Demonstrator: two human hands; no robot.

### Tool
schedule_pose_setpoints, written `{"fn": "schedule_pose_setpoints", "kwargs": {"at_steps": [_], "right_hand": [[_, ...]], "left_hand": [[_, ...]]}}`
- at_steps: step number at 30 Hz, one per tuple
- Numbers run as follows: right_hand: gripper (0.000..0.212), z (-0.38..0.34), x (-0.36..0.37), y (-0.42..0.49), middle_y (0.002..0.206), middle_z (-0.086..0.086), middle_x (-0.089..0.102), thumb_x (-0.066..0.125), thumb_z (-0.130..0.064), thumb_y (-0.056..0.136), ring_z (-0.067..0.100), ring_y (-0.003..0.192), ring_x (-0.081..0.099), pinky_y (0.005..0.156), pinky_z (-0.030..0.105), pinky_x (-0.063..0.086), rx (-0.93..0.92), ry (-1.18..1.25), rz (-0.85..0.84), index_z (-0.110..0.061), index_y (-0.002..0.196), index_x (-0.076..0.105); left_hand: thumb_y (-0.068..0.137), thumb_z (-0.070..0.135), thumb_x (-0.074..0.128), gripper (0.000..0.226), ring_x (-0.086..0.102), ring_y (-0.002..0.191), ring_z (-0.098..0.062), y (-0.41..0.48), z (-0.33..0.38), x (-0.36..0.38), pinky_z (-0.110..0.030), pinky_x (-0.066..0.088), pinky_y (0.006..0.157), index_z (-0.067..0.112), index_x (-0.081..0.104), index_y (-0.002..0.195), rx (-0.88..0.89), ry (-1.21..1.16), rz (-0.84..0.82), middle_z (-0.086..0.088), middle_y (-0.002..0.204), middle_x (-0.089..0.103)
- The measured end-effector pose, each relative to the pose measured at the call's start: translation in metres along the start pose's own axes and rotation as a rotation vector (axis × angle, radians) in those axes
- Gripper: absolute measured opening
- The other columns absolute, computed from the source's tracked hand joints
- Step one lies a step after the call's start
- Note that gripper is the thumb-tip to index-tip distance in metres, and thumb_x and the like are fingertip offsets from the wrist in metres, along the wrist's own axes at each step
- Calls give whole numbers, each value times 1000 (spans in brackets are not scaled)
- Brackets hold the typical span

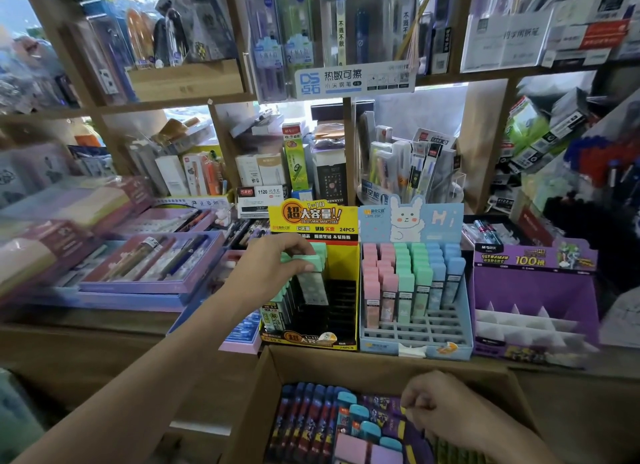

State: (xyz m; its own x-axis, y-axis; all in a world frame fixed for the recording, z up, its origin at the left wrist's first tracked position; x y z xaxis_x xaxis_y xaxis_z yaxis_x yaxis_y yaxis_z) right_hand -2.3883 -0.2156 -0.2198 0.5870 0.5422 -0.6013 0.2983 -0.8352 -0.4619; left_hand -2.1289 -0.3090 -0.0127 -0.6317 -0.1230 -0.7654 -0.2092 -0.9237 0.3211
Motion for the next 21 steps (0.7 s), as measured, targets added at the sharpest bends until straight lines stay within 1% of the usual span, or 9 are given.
{"fn": "schedule_pose_setpoints", "kwargs": {"at_steps": [3,6,8,11,13,17,19,21], "right_hand": [[6,1,0,0,86,-12,78,70,-32,92,3,76,73,71,20,59,7,1,-6,-30,92,75],[5,0,0,-1,85,-13,78,70,-31,93,1,75,73,70,18,57,10,-1,-10,-30,93,75],[5,-1,0,-2,84,-14,78,70,-31,93,0,75,72,68,17,55,13,-4,-8,-30,93,75],[6,-3,-1,-2,82,-13,78,70,-29,94,1,74,72,67,16,55,10,-8,2,-29,93,75],[5,-4,-1,-3,81,-13,78,70,-28,94,0,72,71,68,16,55,12,-10,5,-29,93,75],[5,-3,0,-2,82,-14,78,71,-29,93,-1,73,71,70,17,55,21,-13,0,-30,93,75],[5,-2,0,-2,83,-15,78,71,-29,93,-1,74,72,69,16,54,20,-15,-5,-30,93,75],[4,-1,0,-1,82,-13,78,71,-29,93,2,74,73,68,16,55,13,-6,-6,-29,93,75]], "left_hand": [[84,26,79,15,61,91,-4,3,3,1,-10,39,74,24,74,98,9,45,-16,10,96,71],[84,25,79,14,62,87,-6,4,2,-2,-8,38,69,23,75,97,6,53,-15,9,93,71],[83,25,80,13,61,83,-4,5,0,-5,-10,37,65,22,76,96,-6,58,-4,10,91,71],[83,24,80,13,57,78,4,5,-3,-6,-8,34,61,21,77,96,-16,61,9,10,90,71],[82,24,81,14,57,79,4,5,-4,-6,-11,37,63,21,77,95,-20,34,11,8,90,72],[79,24,82,17,62,88,-6,3,0,-1,-25,48,76,18,77,95,-18,-15,-12,4,93,73],[79,25,83,18,64,89,-7,4,2,0,-26,49,77,19,77,95,-12,-11,-20,4,93,73],[80,25,82,17,62,87,-2,5,1,1,-20,47,75,19,78,96,-1,11,-28,7,91,72]]}}
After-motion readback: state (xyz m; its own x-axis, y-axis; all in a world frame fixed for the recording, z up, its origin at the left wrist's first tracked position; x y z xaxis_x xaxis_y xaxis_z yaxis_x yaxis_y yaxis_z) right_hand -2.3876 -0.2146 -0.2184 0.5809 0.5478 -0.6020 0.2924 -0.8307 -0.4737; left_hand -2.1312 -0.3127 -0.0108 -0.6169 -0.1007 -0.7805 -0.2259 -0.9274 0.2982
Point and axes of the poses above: each hand's wrist, its own y-axis towards the middle knuckle, its own x-axis out of the palm, z = x × y, the point moved 8 cm from there along y, towards the middle knuckle
